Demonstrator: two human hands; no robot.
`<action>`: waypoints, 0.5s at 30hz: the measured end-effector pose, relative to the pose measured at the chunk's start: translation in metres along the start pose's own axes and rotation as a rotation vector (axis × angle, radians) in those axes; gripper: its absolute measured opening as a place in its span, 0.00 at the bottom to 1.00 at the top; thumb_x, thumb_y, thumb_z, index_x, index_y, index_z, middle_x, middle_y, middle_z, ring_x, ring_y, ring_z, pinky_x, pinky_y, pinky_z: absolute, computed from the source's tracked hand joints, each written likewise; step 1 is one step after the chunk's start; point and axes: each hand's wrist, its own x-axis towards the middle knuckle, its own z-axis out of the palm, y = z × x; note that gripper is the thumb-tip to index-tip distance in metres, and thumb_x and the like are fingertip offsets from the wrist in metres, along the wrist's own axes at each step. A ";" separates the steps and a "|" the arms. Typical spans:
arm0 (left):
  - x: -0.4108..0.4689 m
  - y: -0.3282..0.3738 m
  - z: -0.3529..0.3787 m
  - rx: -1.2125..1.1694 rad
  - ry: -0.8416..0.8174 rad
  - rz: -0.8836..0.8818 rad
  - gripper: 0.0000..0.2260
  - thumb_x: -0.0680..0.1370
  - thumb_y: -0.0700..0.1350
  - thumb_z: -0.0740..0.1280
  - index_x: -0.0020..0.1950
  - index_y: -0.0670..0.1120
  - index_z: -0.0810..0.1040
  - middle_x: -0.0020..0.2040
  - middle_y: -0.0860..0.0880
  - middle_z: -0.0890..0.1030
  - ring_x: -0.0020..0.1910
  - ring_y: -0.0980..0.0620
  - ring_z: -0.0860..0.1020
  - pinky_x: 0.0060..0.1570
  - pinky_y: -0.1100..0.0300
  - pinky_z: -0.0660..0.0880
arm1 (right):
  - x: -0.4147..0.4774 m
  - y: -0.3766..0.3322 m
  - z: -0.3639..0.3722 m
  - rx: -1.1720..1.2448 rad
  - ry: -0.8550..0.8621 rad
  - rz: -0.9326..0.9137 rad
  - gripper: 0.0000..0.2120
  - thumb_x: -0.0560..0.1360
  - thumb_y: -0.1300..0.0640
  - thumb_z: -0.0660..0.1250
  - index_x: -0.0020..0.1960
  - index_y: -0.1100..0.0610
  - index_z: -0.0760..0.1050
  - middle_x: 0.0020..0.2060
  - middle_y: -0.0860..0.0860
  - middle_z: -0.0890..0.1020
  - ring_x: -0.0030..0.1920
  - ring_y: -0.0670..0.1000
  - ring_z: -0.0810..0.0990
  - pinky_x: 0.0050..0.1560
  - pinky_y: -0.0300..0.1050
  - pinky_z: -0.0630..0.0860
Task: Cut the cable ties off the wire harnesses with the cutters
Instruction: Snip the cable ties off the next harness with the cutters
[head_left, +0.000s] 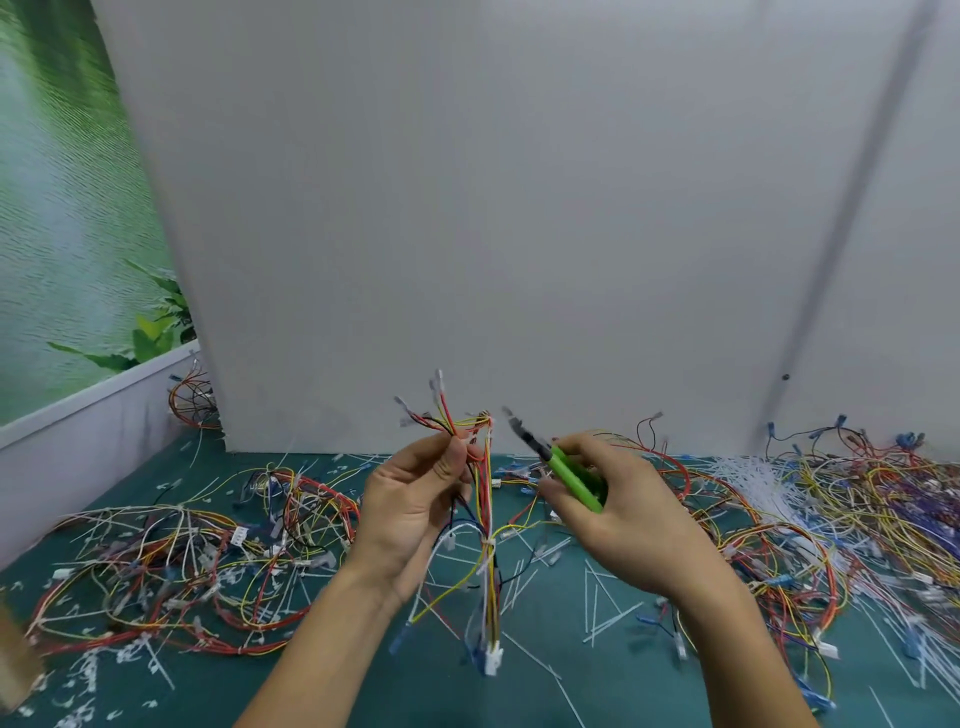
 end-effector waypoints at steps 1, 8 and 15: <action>0.001 0.001 -0.001 0.008 0.015 0.019 0.11 0.65 0.46 0.77 0.45 0.43 0.87 0.42 0.43 0.86 0.35 0.52 0.80 0.34 0.62 0.77 | -0.001 0.000 0.000 -0.037 -0.023 -0.026 0.05 0.79 0.49 0.71 0.52 0.43 0.76 0.41 0.41 0.80 0.44 0.43 0.79 0.42 0.35 0.75; 0.000 0.003 0.000 -0.003 0.040 0.058 0.12 0.62 0.48 0.80 0.42 0.46 0.87 0.41 0.44 0.86 0.35 0.52 0.81 0.33 0.62 0.78 | -0.002 -0.003 0.003 -0.088 -0.102 -0.113 0.09 0.78 0.51 0.72 0.58 0.45 0.78 0.46 0.40 0.80 0.47 0.40 0.77 0.44 0.28 0.70; -0.004 0.006 0.002 0.030 0.028 0.081 0.16 0.57 0.51 0.84 0.40 0.47 0.87 0.40 0.46 0.86 0.35 0.52 0.82 0.32 0.62 0.78 | -0.003 -0.009 0.006 -0.056 -0.093 -0.129 0.07 0.79 0.50 0.72 0.56 0.45 0.78 0.44 0.39 0.79 0.48 0.41 0.77 0.44 0.28 0.70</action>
